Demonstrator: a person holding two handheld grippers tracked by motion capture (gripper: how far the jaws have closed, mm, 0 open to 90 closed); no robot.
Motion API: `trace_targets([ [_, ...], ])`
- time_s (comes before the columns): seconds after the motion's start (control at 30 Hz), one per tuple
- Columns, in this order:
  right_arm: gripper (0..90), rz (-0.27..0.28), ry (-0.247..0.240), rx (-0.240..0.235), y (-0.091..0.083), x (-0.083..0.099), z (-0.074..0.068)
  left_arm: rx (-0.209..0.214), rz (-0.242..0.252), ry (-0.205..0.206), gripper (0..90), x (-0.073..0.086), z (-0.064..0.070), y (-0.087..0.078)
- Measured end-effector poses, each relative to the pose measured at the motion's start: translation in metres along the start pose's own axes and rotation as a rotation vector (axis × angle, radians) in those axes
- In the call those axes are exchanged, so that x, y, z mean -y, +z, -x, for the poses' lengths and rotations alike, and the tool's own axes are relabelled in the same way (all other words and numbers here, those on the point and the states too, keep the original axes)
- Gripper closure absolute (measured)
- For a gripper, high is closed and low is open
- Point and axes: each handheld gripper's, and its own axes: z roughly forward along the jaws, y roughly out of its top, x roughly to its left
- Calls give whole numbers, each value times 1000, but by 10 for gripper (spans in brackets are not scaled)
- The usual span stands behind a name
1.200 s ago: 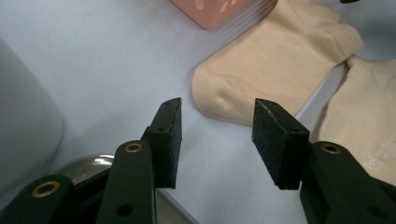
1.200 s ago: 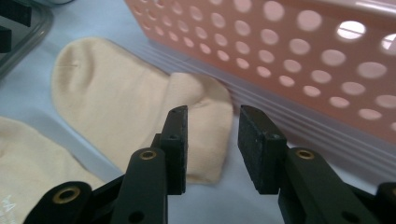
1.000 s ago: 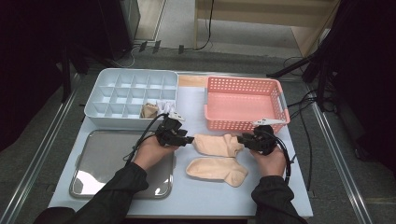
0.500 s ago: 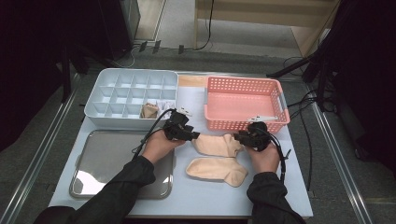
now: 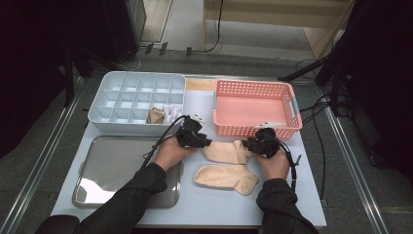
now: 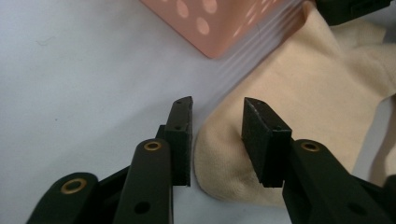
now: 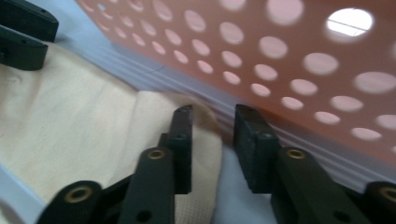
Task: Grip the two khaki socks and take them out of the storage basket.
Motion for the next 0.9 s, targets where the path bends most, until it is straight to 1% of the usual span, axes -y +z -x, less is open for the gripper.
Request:
trace_targets([
  [0.07, 795, -9, -1, -10, 0, 0, -1, -10, -10, 27, 716, 1, 2, 0],
  [0.1, 829, -15, 4, -14, 0, 0, -2, -13, -10, 31, 749, 1, 2, -1],
  [0.13, 879, -21, 9, -28, 0, 0, -2, -10, -11, 26, 772, 2, 1, -1],
  [0.17, 883, -29, 17, -40, 0, 0, -3, -5, -9, 20, 809, 2, 1, -1],
  [0.2, 887, -31, 16, -41, 0, 0, -3, 5, -15, 19, 837, 3, 0, -1],
  [0.23, 889, -35, 19, -45, 0, -1, -4, 21, -16, 4, 872, 3, 0, -1],
  [0.27, 891, -38, 24, -47, -1, -1, -4, 22, -17, 6, 880, 4, -1, -2],
  [0.33, 892, -40, 24, -48, -3, -2, -4, 20, -14, 6, 887, 4, 0, -2],
  [0.43, 893, -9, 27, -49, -9, -4, -4, 24, -23, 7, 893, 4, 2, -4],
  [0.5, 894, 12, 32, -52, -14, -5, -3, 26, -9, 13, 894, 4, 4, -6],
  [0.53, 893, 21, 30, -50, -16, -5, -3, 27, 3, 14, 894, 3, 4, -9],
  [0.63, 893, 53, 19, -51, -23, -8, -5, 26, 59, 1, 894, -1, 3, -18],
  [0.67, 893, 66, 12, -50, -26, -9, -5, 20, 82, -4, 893, -2, 3, -22],
  [0.7, 892, 76, 7, -51, -29, -10, -5, 13, 102, -1, 893, -3, 3, -25],
  [0.73, 891, 87, -1, -54, -31, -11, -5, 16, 109, 0, 893, -3, 2, -27],
  [0.8, 890, 84, -16, -50, -31, -10, -6, 16, 94, 3, 891, -2, 1, -27],
  [0.87, 890, 64, -26, -44, -28, -9, -5, 26, 78, 2, 890, 0, 1, -25],
  [0.9, 890, 50, -27, -43, -27, -8, -5, 28, 80, -5, 890, 1, 2, -25],
])
